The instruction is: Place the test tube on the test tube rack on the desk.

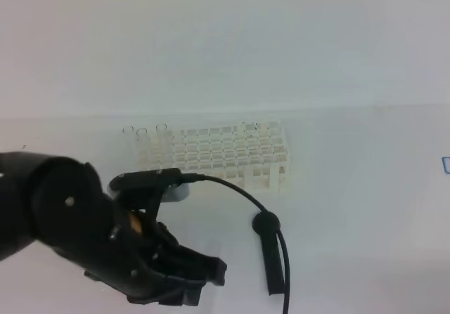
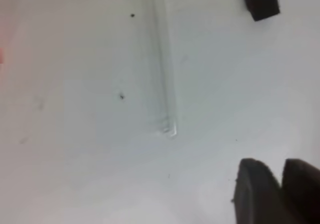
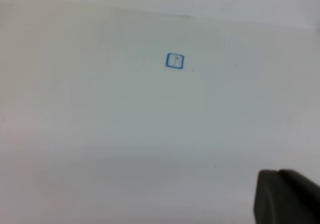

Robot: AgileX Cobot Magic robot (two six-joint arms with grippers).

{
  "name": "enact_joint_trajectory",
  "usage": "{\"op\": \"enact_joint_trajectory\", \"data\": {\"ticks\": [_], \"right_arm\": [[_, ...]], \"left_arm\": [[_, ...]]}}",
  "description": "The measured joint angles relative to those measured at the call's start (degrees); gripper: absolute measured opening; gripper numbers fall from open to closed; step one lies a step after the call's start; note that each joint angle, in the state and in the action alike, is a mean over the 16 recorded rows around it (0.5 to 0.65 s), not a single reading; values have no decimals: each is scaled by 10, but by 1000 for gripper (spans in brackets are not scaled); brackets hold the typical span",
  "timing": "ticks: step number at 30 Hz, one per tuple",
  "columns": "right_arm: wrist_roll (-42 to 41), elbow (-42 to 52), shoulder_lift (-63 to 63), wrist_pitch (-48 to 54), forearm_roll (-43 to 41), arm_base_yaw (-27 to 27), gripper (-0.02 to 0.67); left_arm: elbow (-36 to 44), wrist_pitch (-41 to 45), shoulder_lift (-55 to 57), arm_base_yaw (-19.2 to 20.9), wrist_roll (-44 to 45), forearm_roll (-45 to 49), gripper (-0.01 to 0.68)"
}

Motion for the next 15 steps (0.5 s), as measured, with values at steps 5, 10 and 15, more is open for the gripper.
{"op": "enact_joint_trajectory", "data": {"ticks": [5,10,15], "right_arm": [[0,0,0,0,0,0,-1],[0,0,0,0,0,0,-1],[0,0,0,0,0,0,-1]], "left_arm": [[-45,36,52,-4,-75,47,228],[-74,62,98,-14,-134,82,327],[-83,48,138,-30,-155,99,369]]}}
